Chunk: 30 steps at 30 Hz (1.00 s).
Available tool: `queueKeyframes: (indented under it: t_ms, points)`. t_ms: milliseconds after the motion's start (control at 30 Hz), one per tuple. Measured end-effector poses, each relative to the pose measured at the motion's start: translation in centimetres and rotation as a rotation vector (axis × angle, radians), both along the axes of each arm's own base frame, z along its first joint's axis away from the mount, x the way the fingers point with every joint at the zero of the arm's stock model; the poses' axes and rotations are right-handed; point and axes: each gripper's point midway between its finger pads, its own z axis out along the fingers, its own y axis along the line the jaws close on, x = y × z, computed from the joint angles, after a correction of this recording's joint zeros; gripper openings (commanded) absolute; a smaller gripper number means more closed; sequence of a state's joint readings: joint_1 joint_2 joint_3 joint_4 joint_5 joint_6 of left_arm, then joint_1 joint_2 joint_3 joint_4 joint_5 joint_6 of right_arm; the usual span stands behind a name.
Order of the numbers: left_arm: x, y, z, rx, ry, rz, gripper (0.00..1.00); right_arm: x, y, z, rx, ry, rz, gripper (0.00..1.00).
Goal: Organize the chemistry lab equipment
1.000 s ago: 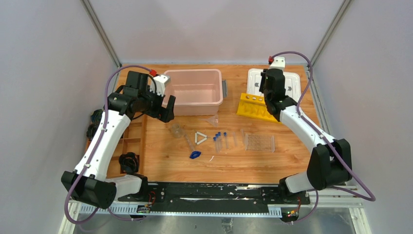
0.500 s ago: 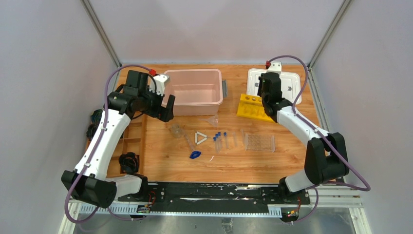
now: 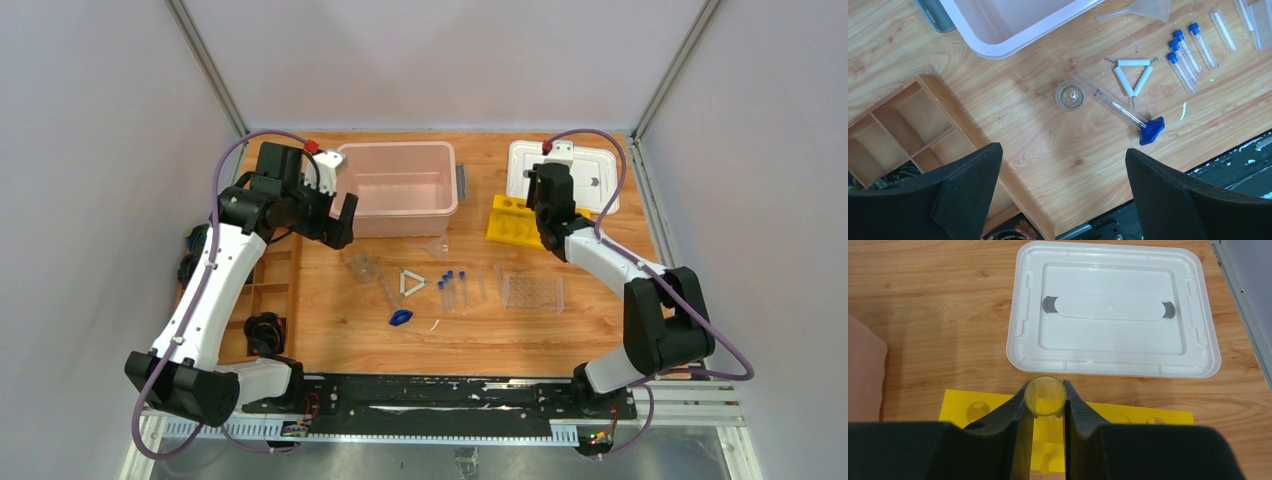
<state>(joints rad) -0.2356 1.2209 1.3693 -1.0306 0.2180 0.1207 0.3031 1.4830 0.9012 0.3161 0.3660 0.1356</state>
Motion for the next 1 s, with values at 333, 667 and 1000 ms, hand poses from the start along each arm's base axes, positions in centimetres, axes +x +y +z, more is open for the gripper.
queueKeyframes:
  t_ms: [333,667,1000]
  points:
    - [0.2,0.2,0.0,0.011,-0.004,-0.001,1.0,-0.4,0.1,-1.0,0.026,-0.004,0.0,0.53]
    - [0.7,0.2,0.9,0.014,-0.028,-0.003,1.0,-2.7,-0.1,4.9,0.141,-0.084,-0.018,0.66]
    - [0.8,0.2,1.1,0.011,-0.032,-0.002,1.0,-7.4,2.6,10.7,0.32,-0.021,0.073,0.41]
